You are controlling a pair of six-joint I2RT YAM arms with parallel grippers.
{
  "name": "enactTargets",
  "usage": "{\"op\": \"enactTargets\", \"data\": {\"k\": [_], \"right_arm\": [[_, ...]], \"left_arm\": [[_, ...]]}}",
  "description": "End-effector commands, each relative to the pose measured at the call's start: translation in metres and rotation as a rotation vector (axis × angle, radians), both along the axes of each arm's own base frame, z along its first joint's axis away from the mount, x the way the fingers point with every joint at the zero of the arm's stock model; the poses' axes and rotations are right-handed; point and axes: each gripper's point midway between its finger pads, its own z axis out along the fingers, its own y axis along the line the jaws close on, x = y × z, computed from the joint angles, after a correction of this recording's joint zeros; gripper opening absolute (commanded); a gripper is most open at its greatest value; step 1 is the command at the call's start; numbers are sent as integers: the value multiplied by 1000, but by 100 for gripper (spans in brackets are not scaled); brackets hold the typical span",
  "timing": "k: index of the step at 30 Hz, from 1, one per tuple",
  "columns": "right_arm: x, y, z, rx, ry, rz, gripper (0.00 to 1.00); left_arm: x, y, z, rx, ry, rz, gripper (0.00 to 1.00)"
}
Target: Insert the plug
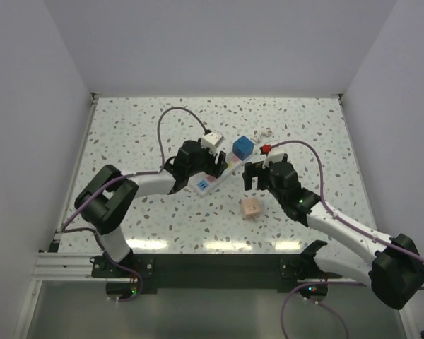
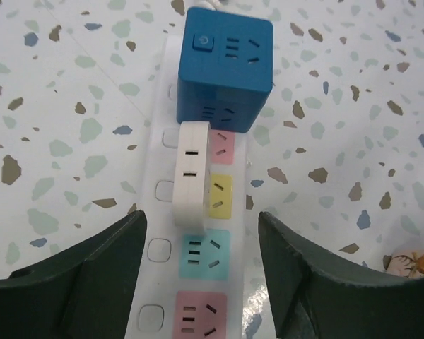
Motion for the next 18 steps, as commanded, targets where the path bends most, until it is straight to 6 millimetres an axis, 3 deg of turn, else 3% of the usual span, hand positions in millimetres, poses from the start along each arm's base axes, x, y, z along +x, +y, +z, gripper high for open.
{"op": "enactTargets", "data": {"k": [1,3,4,6,7,8,10,11,12,14,18], "right_arm": [[0,-5,-2,8,5,-30,99],[0,-2,-4,11,11,-20,99],[0,-3,-5,11,14,-22,99],[0,-3,-5,13,15,-21,99],[-1,-3,-5,14,14,-20,99],[-1,-2,-5,18,13,-17,99],[-2,-4,-2,23,5,-23,99],[-2,-4,-2,26,4,-26,99],[-3,-5,-1,33,0,-27,99],[-5,-6,4,52,-16,-29,99],[-7,-7,7,69,-25,-31,99]], "left_arm": [[-4,-2,82,-128,-223,-19,70],[-16,5,76,-109,-222,-17,81],[-26,5,86,-112,-249,-29,84],[-42,11,75,-80,-255,-33,85],[-58,5,83,-77,-291,-72,85],[-71,9,71,-49,-288,-88,85],[-100,-4,73,-41,-339,-177,85],[-117,-5,57,-27,-321,-232,85],[-128,-9,60,-49,-338,-271,85],[-156,-16,46,-53,-327,-372,85],[-184,-31,38,-101,-339,-502,86]]}}
